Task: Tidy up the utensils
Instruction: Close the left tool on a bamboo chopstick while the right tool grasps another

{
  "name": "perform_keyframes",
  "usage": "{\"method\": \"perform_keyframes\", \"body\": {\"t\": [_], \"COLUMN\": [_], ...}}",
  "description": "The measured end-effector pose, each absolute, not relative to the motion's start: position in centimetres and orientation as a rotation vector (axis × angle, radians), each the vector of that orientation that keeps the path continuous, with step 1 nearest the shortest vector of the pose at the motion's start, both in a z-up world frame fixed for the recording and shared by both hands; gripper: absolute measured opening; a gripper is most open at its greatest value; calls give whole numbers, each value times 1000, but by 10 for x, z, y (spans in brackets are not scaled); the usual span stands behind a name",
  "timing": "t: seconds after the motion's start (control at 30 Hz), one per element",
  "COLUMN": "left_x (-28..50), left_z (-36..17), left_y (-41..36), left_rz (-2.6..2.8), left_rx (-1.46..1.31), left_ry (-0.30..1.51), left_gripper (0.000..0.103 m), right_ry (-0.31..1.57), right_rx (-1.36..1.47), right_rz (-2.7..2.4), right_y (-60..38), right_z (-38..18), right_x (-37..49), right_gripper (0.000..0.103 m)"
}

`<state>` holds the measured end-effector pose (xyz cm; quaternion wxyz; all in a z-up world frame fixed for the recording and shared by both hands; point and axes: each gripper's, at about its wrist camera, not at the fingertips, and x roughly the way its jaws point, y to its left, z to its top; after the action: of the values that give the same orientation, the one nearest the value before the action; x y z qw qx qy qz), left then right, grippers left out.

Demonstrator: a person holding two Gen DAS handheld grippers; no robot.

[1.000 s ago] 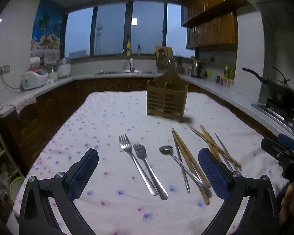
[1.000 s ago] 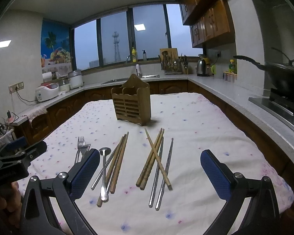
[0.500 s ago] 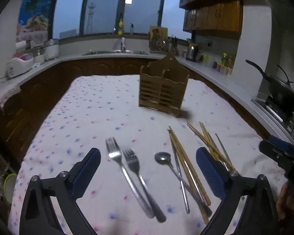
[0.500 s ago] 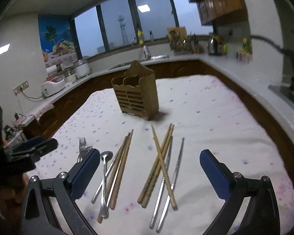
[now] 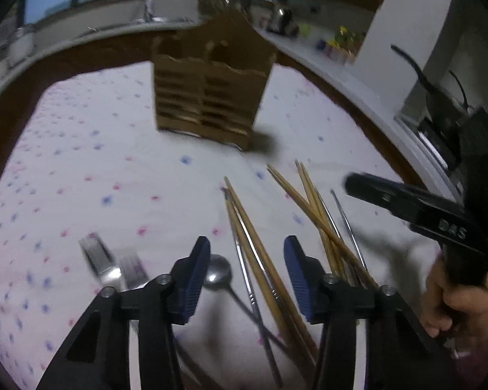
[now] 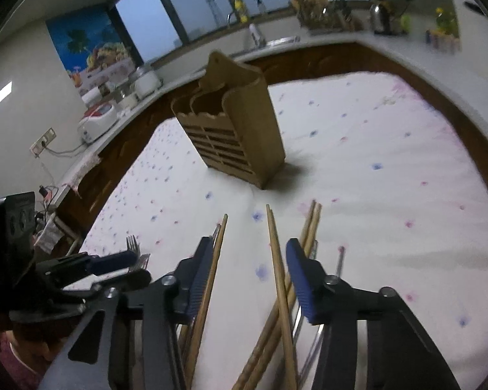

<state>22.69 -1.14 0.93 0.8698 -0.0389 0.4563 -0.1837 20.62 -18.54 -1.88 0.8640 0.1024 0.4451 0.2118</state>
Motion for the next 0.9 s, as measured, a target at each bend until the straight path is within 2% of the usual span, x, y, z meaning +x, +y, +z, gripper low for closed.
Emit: {"method": "perform_keyframes", "body": {"t": [0.3, 0.6, 0.7, 0.77, 0.9], "left_x": [287, 317, 323, 324, 321], "left_z": [-21, -50, -53, -53, -52], "left_y": [-27, -44, -47, -48, -49], "left_rz": [-413, -406, -408, -407, -403], "left_rx": [-80, -64, -60, -58, -44], "left_ry": [1091, 1149, 1146, 1143, 1133], "left_gripper": [25, 18, 16, 13, 10], "right_ry": [1041, 1095, 1087, 1090, 1070], "right_rx": [210, 168, 134, 124, 152], "right_rz": [446, 445, 436, 434, 429], "right_y": [-182, -176, -173, -172, -179], "right_z": [-52, -74, -76, -76, -70], "right_x": [243, 267, 268, 269, 266], "right_gripper": [32, 25, 19, 6, 6]}}
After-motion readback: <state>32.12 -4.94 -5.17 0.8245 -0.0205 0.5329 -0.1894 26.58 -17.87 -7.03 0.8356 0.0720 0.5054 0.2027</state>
